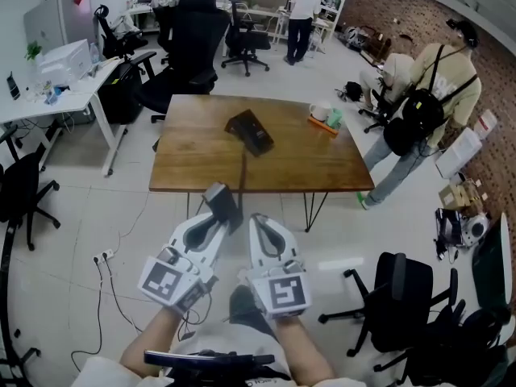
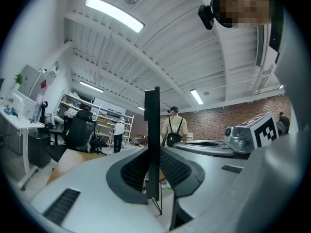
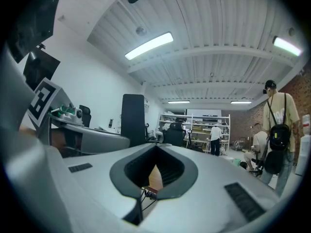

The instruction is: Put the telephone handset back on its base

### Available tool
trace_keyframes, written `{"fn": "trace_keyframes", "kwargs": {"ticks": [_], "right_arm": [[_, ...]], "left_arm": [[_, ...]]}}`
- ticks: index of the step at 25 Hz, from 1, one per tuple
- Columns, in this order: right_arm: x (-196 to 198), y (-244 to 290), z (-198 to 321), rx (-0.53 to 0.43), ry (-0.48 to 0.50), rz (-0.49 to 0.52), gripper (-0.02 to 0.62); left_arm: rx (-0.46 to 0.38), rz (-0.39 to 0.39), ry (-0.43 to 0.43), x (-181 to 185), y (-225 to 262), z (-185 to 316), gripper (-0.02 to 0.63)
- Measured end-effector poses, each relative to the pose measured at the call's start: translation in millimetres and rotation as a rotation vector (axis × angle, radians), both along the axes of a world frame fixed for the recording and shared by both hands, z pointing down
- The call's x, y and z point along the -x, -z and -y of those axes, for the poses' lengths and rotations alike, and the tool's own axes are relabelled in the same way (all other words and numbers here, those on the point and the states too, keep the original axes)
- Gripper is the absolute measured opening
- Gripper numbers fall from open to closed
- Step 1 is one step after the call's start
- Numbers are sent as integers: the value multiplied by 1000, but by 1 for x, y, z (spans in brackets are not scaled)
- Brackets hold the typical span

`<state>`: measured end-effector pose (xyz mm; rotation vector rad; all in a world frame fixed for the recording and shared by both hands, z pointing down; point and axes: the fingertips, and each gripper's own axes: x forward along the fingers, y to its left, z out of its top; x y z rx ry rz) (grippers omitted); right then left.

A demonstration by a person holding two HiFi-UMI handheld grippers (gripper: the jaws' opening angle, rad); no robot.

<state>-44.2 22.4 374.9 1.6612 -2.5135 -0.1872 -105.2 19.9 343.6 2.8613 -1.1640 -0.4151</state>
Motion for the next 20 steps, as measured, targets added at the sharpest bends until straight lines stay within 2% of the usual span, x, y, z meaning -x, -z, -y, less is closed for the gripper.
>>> {"fn": "trace_keyframes", "kwargs": {"ticks": [11, 20], "right_arm": [[-30, -12, 83, 26, -5, 0, -2], [-50, -33, 140, 65, -8, -8, -2]], "left_arm": [[-27, 39, 43, -30, -1, 68, 64], [14, 43, 62, -50, -16, 128, 64]]}}
